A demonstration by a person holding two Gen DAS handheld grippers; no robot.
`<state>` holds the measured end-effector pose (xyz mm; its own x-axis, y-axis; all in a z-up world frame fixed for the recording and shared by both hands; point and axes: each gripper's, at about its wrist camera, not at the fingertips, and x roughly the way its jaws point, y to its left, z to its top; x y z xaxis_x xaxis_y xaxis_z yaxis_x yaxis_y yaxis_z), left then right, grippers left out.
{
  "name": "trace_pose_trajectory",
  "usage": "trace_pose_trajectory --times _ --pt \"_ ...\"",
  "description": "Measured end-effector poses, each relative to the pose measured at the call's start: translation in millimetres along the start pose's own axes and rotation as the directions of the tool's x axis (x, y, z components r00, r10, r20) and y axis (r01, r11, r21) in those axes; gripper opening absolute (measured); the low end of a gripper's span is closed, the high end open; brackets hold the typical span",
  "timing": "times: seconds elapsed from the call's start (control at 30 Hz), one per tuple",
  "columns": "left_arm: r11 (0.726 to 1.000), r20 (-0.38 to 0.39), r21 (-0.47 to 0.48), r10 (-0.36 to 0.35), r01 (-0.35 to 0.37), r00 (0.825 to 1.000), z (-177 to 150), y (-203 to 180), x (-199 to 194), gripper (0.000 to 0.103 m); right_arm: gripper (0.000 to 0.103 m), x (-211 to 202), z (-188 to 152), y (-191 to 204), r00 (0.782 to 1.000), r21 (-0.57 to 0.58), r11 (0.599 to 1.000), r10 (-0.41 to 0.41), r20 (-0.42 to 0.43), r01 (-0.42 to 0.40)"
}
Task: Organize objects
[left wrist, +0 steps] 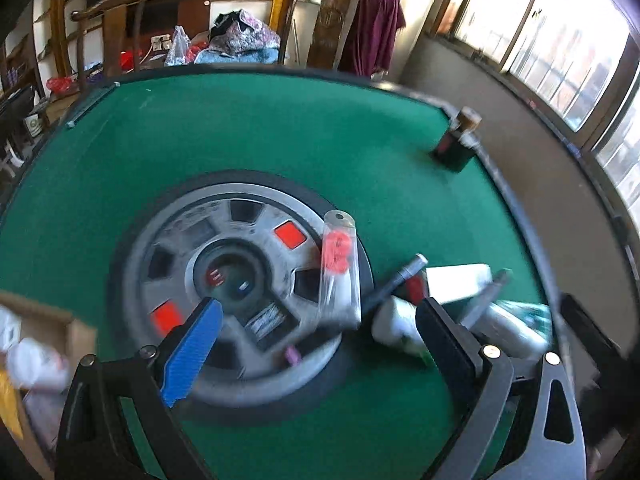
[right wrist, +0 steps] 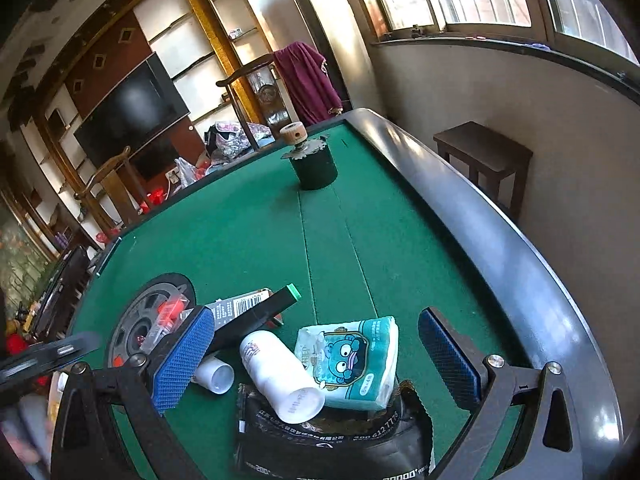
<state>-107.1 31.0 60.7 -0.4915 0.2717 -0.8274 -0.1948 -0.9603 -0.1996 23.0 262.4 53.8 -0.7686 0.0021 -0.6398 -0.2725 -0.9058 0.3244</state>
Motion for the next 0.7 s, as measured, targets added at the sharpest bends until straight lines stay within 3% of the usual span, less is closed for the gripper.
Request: trace_pose_trajectory --times 0.17,0.27,0.3,0.33,0.4,0.53,0.7 --pt "0.999 -0.064 0.035 0.035 -0.032 0.997 4.9 -9.0 50.0 0.088 0.103 -1.8 0.5 6.5 1.0 -0.017 1.0 0.001 0.005 -0.001" --pt "0.992 -0.019 0.111 0.056 -0.053 0.998 5.5 -20.9 54.3 0.077 0.103 0.1 3.1 8.4 1.0 -0.018 1.0 0.01 0.002 -0.01" --pt "0.99 -0.012 0.126 0.059 -0.057 0.998 6.0 -24.9 52.1 0.057 0.103 0.2 3.7 7.8 1.0 -0.014 1.0 0.013 0.002 -0.013" --pt "0.99 -0.014 0.131 0.061 -0.059 0.998 7.1 -27.4 50.8 0.028 0.103 0.3 3.9 6.8 1.0 -0.009 1.0 0.014 0.002 -0.014" --pt "0.99 -0.044 0.133 0.056 -0.05 0.997 6.4 -26.8 53.5 0.027 0.103 1.1 4.6 5.1 1.0 -0.002 1.0 0.017 0.002 -0.017" --pt "0.99 -0.035 0.136 0.043 -0.038 0.998 -2.7 -21.4 43.8 0.027 0.103 7.2 2.8 0.4 0.999 0.024 0.999 0.031 -0.025 -0.03" --pt "0.993 0.044 0.113 0.012 -0.017 0.999 -14.9 -1.2 -9.9 0.027 0.103 6.1 1.2 2.1 1.0 0.01 1.0 0.025 -0.018 -0.025"
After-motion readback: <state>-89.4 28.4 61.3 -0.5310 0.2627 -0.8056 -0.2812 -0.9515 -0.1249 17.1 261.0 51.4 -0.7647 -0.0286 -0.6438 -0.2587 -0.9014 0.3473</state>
